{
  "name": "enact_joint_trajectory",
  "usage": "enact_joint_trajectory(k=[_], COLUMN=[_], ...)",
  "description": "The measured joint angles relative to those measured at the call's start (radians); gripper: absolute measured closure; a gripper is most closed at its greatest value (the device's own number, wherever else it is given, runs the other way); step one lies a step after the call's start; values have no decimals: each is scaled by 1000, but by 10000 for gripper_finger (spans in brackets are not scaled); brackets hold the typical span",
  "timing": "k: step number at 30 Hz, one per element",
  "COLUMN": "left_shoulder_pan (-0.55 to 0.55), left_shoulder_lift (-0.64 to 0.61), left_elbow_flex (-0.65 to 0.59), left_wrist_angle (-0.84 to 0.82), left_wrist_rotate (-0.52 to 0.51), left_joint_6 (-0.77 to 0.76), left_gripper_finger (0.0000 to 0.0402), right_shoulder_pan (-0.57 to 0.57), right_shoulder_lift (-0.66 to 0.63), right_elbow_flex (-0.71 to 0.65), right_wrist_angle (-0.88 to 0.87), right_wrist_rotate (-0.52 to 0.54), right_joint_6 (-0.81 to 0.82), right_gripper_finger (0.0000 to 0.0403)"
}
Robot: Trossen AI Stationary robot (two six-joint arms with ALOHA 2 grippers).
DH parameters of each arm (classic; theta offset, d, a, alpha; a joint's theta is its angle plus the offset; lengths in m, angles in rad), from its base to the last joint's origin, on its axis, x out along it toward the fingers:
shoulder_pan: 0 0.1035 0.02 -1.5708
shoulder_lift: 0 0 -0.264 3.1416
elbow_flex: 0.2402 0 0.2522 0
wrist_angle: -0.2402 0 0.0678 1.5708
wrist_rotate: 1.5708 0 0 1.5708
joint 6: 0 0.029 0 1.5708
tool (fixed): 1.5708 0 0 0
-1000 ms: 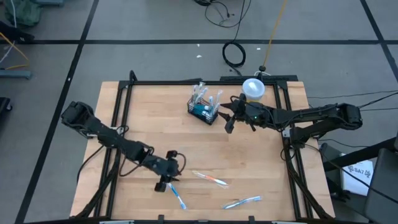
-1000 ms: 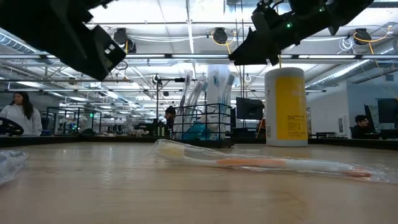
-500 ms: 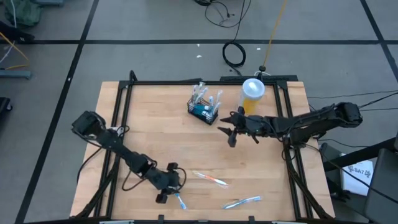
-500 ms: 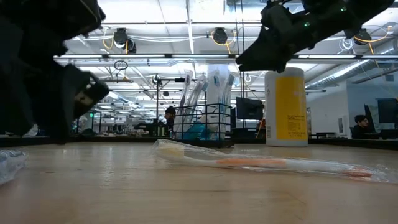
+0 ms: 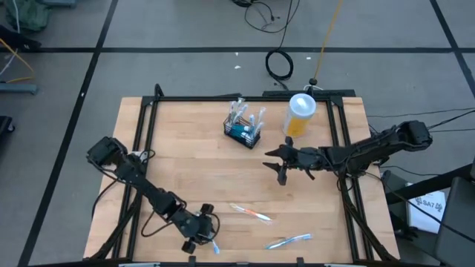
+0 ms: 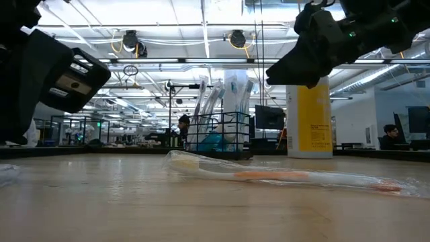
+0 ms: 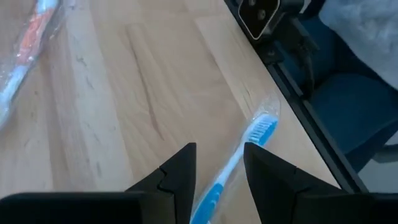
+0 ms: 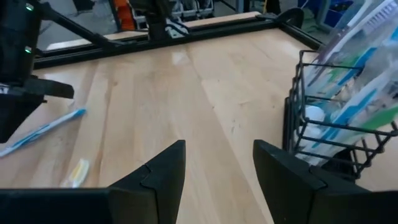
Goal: Pick & Place toothbrushing station
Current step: Put the blue toothbrush into the black organizer
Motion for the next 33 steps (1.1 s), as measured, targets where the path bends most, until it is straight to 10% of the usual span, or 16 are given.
enact_joint_trajectory(k=[15,23,33], left_shoulder_pan=[9,44,71], left_shoulder_lift=[114,105,-174], left_elbow_flex=[3,1,-2], left_wrist_angle=[4,21,32], left_wrist_rotate=[95,44,-335], left_joint_6=[285,263,447], left_gripper_finger=[268,384,393], right_shoulder_pan=[7,7,12], right_shoulder_lift=[0,0,0], right_elbow_flex=[-24,-24,-23], right_wrist_angle=[84,110,126], right_wrist_rotate=[2,2,1], right_joint_6=[-4,-1,-6], right_gripper_finger=[220,220,220])
